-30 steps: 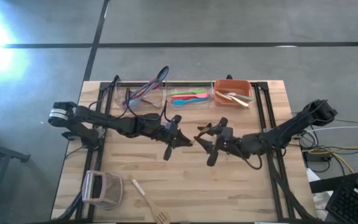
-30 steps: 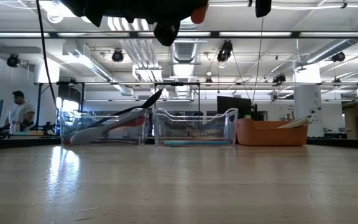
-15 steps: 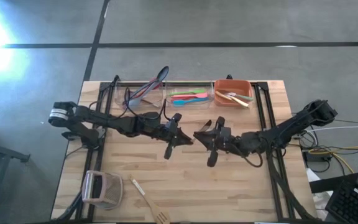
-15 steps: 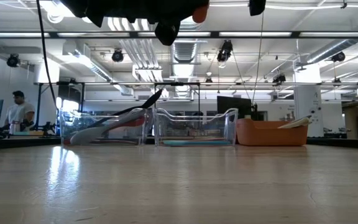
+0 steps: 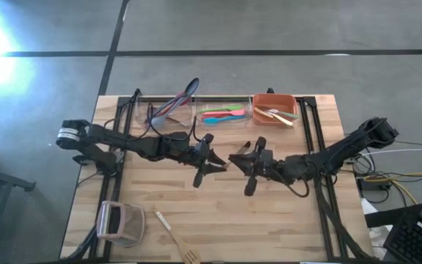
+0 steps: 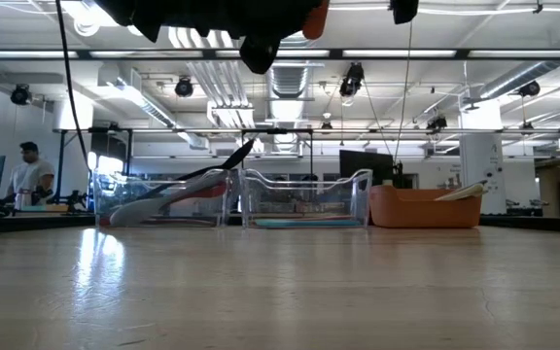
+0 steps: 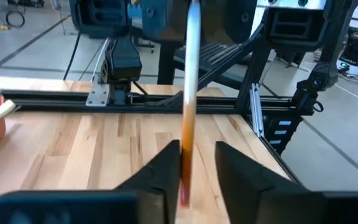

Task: Pick & Place Kitchen Items
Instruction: Put the orange knife into the orange bin

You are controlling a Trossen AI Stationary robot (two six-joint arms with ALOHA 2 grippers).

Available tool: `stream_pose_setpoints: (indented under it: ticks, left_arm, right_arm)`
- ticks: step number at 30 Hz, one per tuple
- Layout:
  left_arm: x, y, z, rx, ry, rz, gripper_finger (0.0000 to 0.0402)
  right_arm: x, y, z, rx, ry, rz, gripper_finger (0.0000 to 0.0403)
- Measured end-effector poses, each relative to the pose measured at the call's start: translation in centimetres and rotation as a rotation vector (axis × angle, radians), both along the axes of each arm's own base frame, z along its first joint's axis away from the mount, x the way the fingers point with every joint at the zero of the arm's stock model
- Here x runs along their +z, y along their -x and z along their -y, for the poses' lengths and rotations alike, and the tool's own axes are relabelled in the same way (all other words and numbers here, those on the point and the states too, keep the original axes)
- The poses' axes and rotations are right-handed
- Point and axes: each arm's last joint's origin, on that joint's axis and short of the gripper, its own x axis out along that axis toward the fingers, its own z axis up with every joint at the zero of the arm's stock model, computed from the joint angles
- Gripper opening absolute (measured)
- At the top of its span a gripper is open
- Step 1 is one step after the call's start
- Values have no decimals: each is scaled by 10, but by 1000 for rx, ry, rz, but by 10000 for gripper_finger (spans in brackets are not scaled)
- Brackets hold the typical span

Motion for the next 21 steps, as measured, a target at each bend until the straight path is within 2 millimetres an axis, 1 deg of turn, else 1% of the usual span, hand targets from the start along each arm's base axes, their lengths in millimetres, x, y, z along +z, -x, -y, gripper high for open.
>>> stream_pose_setpoints:
  ticks: [5,9,11,13,17,21]
  left_arm:
    - [4,8,-1,36,-8,-55,149]
    - [10,20,-1,28,-33,-97,189]
    - [14,28,-2,30,-48,-119,202]
    - [17,33,-3,36,-54,-142,209]
    - [20,43,-4,54,-72,-161,207]
    - [18,49,-5,74,-84,-174,202]
  right_arm:
    - [9,13,6,-55,1,-40,10]
    - [13,31,17,-172,-11,-132,9]
    - [14,43,24,-234,-23,-181,9]
    - [17,55,33,-273,-54,-206,9]
    - [19,77,58,-367,-99,-265,9]
    - [22,92,84,-418,-125,-299,9]
